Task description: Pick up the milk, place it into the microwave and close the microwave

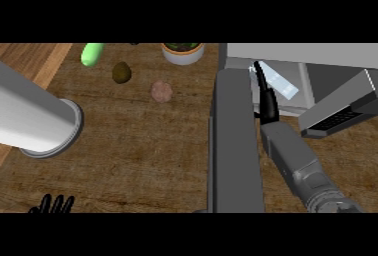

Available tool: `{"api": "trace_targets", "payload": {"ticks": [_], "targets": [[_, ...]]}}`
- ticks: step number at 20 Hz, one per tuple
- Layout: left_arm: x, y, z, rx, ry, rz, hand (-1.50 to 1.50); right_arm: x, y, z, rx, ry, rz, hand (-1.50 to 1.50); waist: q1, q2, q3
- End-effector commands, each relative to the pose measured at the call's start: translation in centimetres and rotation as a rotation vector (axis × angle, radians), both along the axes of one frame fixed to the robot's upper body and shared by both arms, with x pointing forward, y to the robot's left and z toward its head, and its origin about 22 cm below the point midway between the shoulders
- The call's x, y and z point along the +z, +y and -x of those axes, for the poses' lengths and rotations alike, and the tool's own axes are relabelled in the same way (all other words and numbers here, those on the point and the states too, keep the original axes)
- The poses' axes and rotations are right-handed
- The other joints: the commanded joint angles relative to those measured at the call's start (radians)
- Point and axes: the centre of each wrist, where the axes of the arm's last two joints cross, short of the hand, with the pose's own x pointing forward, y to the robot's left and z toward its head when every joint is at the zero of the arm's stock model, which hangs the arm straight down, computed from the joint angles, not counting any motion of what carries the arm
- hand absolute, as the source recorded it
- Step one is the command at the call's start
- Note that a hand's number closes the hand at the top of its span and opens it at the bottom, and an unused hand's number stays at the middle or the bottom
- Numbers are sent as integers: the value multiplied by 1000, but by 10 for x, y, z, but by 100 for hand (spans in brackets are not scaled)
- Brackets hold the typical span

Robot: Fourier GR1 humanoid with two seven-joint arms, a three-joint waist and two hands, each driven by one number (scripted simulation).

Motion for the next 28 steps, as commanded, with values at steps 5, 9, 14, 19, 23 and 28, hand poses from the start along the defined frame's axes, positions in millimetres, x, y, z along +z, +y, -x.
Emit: {"api": "trace_targets", "payload": {"ticks": [5, 9, 14, 19, 23, 28], "targets": [[-3, -5, 8, 7, 16, 5, -150, -41, -9, 34, 75, 8, -115, -150, -35, -16, -3], [10, 11, 13, 28, 21, 9, -150, -66, -25, 62, 102, -25, -169, -150, -63, -29, -4], [-4, -8, 1, 14, 37, -17, -150, -72, -18, 68, 158, 3, -224, -150, -73, -32, -5], [-15, -16, 4, -38, 85, -43, -150, -96, -29, 99, 232, 32, -282, -150, -89, -39, -6], [-5, -13, -9, -56, 96, -48, -150, -91, -80, 104, 207, 39, -249, -150, -103, -43, -7], [-10, -33, -17, -95, 103, -14, -150, -92, -89, 112, 160, 30, -256, -150, -104, -45, -7]]}}
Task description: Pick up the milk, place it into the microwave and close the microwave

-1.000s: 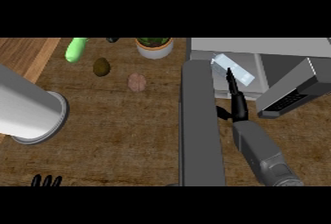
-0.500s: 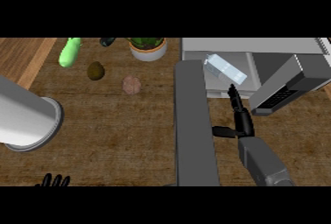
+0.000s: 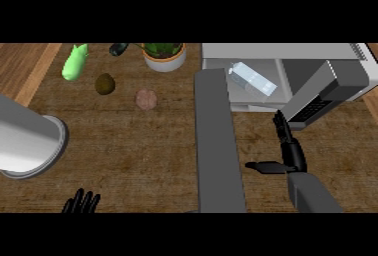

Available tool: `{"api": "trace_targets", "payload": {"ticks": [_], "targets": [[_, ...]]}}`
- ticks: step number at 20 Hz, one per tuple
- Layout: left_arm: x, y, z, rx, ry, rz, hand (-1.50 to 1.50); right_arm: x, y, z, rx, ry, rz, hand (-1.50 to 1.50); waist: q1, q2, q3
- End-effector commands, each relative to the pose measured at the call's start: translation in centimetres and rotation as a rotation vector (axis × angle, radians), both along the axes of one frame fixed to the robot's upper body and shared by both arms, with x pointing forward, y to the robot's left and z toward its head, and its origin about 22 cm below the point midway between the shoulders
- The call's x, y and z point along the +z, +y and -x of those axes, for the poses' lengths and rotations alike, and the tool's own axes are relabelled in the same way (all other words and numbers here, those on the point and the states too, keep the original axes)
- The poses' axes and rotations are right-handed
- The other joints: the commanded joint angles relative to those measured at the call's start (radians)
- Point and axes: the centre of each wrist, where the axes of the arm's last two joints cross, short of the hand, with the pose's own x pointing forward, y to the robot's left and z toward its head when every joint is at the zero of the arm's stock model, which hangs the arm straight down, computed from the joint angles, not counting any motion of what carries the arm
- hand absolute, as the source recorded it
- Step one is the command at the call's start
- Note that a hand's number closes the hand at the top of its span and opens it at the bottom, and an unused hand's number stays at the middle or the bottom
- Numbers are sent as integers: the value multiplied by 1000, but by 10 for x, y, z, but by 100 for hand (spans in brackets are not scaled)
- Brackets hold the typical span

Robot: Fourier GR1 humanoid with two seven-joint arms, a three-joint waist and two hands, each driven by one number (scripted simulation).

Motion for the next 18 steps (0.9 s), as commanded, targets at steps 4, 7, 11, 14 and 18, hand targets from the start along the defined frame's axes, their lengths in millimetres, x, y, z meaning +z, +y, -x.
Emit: {"api": "trace_targets", "payload": {"ticks": [4, 7, 11, 14, 18], "targets": [[-6, -12, -10, -171, 38, -30, -150, 0, -48, 24, -46, -99, -15, 150, -8, -2, 0], [-9, -15, -27, -230, 60, -94, -150, -9, -68, 56, -51, -63, -32, 150, -18, -4, -1], [-10, -35, -41, -310, 35, -173, 150, 1, -111, 76, -98, -49, -31, -150, -16, -3, -1], [-3, -69, -54, -335, 19, -215, 150, 13, -133, 79, -117, -45, -70, -150, -19, -3, -1], [-22, -75, -88, -337, 66, -177, 150, 19, -154, 90, -153, -61, -84, -150, -12, 0, 0]]}}
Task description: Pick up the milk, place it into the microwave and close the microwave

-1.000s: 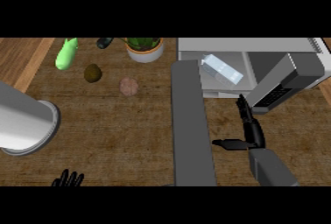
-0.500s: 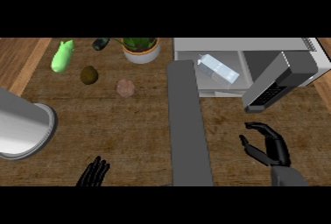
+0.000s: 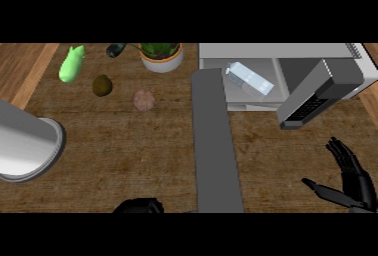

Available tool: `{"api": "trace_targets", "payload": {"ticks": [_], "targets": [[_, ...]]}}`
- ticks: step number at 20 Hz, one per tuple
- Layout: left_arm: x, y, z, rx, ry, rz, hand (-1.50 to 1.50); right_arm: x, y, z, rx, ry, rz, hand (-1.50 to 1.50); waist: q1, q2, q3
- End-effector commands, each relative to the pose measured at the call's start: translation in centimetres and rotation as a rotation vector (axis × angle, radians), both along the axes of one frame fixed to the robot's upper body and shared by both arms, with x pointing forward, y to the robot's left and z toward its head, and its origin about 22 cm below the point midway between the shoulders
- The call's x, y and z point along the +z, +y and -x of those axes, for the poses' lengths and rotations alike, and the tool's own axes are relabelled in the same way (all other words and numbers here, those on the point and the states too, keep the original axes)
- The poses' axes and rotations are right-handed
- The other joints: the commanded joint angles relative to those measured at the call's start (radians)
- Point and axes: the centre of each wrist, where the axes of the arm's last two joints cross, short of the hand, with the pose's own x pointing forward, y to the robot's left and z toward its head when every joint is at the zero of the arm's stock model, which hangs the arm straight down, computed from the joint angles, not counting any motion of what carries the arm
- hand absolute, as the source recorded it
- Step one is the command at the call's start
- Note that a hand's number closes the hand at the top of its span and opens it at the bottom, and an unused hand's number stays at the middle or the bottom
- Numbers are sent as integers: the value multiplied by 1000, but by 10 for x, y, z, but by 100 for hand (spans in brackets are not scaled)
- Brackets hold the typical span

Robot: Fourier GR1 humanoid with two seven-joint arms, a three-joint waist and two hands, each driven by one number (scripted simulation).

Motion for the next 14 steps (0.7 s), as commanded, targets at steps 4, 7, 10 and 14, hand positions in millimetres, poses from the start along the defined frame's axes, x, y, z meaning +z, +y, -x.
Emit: {"api": "trace_targets", "payload": {"ticks": [4, 7, 10, 14], "targets": [[-16, -25, -38, 75, -45, -59, 150, 20, -49, 18, -6, -96, -71, -150, 6, 2, 1], [-22, -42, -60, 29, -50, -89, 150, 7, -44, 42, -26, -91, -70, -150, -3, 1, 0], [-12, -51, -65, -102, 13, -208, 150, 21, -66, 49, 29, -74, -85, -150, -11, 1, 1], [-25, -76, -75, -289, 122, -306, 150, 16, -53, 47, 55, -71, -72, -150, -23, 2, 1]]}}
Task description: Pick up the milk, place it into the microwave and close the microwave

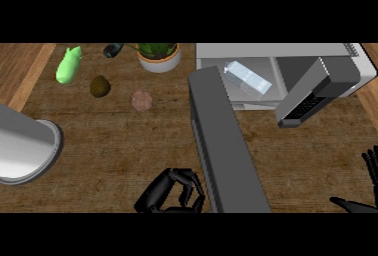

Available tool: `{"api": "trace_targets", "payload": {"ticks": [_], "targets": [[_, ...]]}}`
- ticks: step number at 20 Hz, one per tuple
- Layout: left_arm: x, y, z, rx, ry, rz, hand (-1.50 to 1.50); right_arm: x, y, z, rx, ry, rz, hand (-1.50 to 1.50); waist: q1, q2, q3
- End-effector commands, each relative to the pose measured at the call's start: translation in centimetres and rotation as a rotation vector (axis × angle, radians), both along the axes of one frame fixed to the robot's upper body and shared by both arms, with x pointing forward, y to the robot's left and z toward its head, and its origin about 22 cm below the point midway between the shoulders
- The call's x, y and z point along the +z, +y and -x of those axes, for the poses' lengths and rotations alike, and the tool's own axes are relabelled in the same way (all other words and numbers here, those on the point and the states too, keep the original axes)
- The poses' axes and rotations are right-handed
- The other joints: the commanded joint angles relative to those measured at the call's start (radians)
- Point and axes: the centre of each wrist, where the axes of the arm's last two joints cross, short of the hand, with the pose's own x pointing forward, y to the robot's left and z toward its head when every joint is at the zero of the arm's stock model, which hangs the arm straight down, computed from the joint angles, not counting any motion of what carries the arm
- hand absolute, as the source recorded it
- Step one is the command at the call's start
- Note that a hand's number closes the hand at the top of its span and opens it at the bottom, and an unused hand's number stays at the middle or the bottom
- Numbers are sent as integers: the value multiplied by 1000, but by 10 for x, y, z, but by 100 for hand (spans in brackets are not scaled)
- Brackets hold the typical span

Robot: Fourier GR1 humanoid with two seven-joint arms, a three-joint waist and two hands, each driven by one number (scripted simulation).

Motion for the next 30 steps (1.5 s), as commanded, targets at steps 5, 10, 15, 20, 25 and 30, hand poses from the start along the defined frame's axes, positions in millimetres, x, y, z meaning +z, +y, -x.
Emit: {"api": "trace_targets", "payload": {"ticks": [5, 10, 15, 20, 25, 30], "targets": [[-15, -45, -7, -277, 166, -205, 150, 10, -9, -4, 104, -126, -78, -150, -7, 3, 0], [-16, -62, -25, -282, 53, -190, 150, 12, 1, -9, 157, -171, -100, -150, -34, 5, -3], [-16, -80, 0, -264, 15, -93, 150, 21, 6, -21, 233, -209, -117, -150, -62, 8, -4], [-7, -90, -9, -204, -29, -71, -150, 42, 7, -45, 280, -214, -97, -150, -91, 14, -5], [8, -98, -25, -142, -37, -36, -150, 47, 25, -58, 325, -235, -98, -150, -130, 20, -5], [29, -106, -46, -86, -71, -42, 150, 66, 25, -73, 375, -244, -98, -150, -179, 28, -5]]}}
